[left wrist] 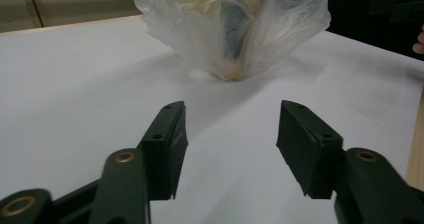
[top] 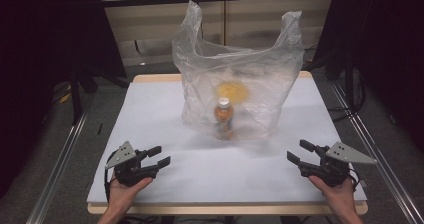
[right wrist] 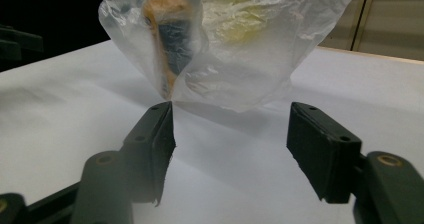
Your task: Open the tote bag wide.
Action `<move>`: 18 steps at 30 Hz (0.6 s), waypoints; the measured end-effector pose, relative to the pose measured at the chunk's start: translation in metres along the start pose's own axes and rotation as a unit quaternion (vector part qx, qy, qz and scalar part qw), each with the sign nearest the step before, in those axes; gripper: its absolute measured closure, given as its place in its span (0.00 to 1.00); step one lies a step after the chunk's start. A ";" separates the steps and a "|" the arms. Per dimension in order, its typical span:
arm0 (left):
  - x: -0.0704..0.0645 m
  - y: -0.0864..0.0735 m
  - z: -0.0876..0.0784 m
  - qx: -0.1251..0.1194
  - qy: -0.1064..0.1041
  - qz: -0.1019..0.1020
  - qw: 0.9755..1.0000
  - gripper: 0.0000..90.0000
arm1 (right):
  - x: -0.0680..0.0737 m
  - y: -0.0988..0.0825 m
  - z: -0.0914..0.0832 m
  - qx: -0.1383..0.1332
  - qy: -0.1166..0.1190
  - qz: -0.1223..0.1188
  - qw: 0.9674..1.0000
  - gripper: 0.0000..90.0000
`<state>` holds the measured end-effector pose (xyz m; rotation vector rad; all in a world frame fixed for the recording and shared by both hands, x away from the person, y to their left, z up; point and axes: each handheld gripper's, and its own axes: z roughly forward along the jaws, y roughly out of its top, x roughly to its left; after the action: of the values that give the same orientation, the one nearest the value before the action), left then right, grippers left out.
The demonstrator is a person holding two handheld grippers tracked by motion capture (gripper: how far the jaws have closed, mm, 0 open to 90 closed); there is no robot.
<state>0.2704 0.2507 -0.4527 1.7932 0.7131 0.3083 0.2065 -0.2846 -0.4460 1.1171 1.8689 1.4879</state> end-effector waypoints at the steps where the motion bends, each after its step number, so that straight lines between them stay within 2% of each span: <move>1: -0.001 0.000 0.000 0.004 -0.002 0.004 1.000 0.54 | 0.000 0.001 0.000 0.000 0.003 -0.002 1.000 0.46; 2: 0.000 0.000 0.000 0.007 -0.019 0.006 1.000 0.59 | 0.000 0.002 0.000 0.000 0.007 -0.005 1.000 0.53; 3: -0.003 0.001 0.000 0.005 -0.003 0.008 1.000 0.60 | 0.000 0.002 0.000 -0.002 0.007 -0.007 1.000 0.56; 5: -0.004 0.002 0.000 0.009 -0.009 0.008 1.000 0.65 | 0.000 0.003 0.000 0.003 0.017 -0.006 1.000 0.63; 7: -0.005 0.003 0.001 0.013 -0.018 0.011 1.000 0.68 | 0.000 0.004 0.000 0.005 0.021 -0.006 1.000 0.66; 8: -0.003 0.004 0.001 0.015 -0.036 0.015 0.999 0.73 | -0.001 0.005 0.002 0.015 0.035 0.001 0.999 0.72; 9: -0.006 0.006 0.002 0.022 -0.024 0.009 0.999 0.74 | -0.001 0.006 0.003 0.019 0.036 0.004 0.999 0.75; 10: -0.005 0.007 0.002 0.019 -0.045 0.009 0.999 0.77 | -0.001 0.007 0.004 0.027 0.037 0.009 0.999 0.77; 11: -0.006 0.008 0.002 0.020 -0.048 0.009 0.999 0.79 | -0.002 0.008 0.005 0.031 0.043 0.019 0.998 0.79; 13: -0.007 0.010 0.002 0.023 -0.041 0.011 0.999 0.82 | -0.002 0.009 0.006 0.034 0.048 0.022 0.998 0.81; 14: -0.008 0.012 0.003 0.020 -0.054 0.014 0.998 0.85 | -0.001 0.012 0.008 0.032 0.054 0.030 0.998 0.87; 16: -0.010 0.015 0.005 0.019 -0.060 0.015 0.998 0.87 | -0.001 0.015 0.011 0.033 0.065 0.037 0.997 0.93; 17: -0.011 0.017 0.006 0.014 -0.061 0.007 0.998 0.89 | 0.000 0.016 0.012 0.032 0.064 0.035 0.997 0.96; 18: -0.010 0.019 0.007 0.017 -0.066 0.015 0.998 0.90 | 0.000 0.019 0.013 0.032 0.066 0.036 0.997 0.98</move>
<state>0.2721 0.2353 -0.4358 1.8396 0.6009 0.1963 0.2223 -0.2761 -0.4319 1.1515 1.9967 1.5883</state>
